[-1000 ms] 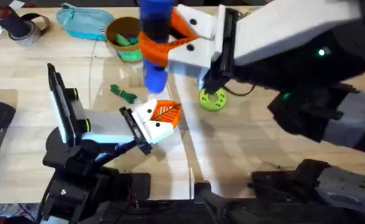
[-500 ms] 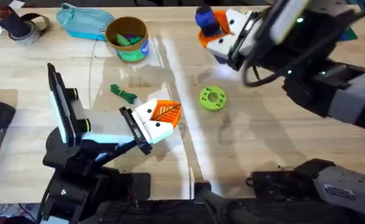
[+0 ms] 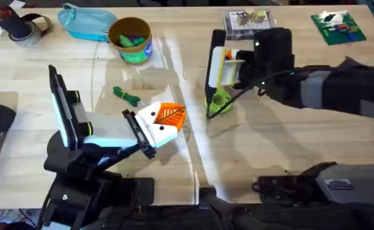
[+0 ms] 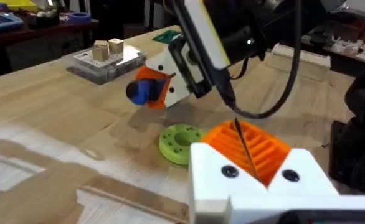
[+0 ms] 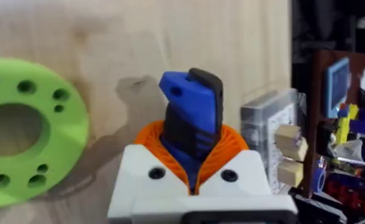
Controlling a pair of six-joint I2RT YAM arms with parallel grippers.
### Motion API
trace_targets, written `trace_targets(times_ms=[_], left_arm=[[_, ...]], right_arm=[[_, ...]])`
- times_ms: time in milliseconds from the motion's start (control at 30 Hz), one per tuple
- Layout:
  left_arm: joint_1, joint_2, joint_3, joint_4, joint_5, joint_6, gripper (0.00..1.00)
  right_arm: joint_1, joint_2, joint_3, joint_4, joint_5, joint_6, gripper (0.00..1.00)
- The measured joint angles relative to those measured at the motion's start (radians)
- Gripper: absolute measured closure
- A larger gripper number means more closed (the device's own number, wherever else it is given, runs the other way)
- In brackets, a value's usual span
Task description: Pick up the gripper from the table and insert it into the empty holder that is missing its gripper. Then pick up a screw, insert it into the mounting hole, and use the screwdriver to tighten it. Finally, clean up the table by picking up the vegetable and placing it into the bucket.
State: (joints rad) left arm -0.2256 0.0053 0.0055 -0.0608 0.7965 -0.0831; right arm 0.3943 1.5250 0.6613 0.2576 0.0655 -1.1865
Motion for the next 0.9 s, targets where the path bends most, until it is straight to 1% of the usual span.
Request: trace_targets(times_ms=[167,200,233,267,300,400,433,467,500,533,733,900], left_arm=[[0.000,0.000,0.000,0.000,0.000,0.000,0.986],[0.000,0.000,0.000,0.000,0.000,0.000,0.986],[0.000,0.000,0.000,0.000,0.000,0.000,0.986],[0.000,0.000,0.000,0.000,0.000,0.000,0.986],[0.000,0.000,0.000,0.000,0.000,0.000,0.986],[0.000,0.000,0.000,0.000,0.000,0.000,0.986],[0.000,0.000,0.000,0.000,0.000,0.000,0.986],[0.000,0.000,0.000,0.000,0.000,0.000,0.986],[0.000,0.000,0.000,0.000,0.000,0.000,0.986],[0.000,0.000,0.000,0.000,0.000,0.000,0.986],[0.000,0.000,0.000,0.000,0.000,0.000,0.986],[0.000,0.000,0.000,0.000,0.000,0.000,0.986]], right_arm=[[0.000,0.080,0.001,-0.008,0.035,-0.085,0.979],[0.000,0.102,0.009,-0.001,0.045,-0.106,0.971],[0.000,0.105,0.012,0.000,0.047,-0.107,0.934],[0.000,0.107,0.019,-0.003,0.049,-0.097,0.726],[0.000,0.107,0.020,-0.003,0.050,-0.084,0.652],[-0.003,0.103,0.033,0.014,0.064,-0.026,0.249],[-0.006,0.102,0.038,0.018,0.068,-0.001,0.129],[-0.009,0.100,0.042,0.020,0.073,0.020,0.049],[-0.011,0.098,0.045,0.019,0.077,0.046,0.018],[-0.012,0.098,0.045,0.018,0.081,0.072,0.009],[-0.013,0.075,0.042,-0.012,0.088,0.209,0.006],[-0.022,-0.005,0.026,-0.041,0.071,0.327,0.006]])
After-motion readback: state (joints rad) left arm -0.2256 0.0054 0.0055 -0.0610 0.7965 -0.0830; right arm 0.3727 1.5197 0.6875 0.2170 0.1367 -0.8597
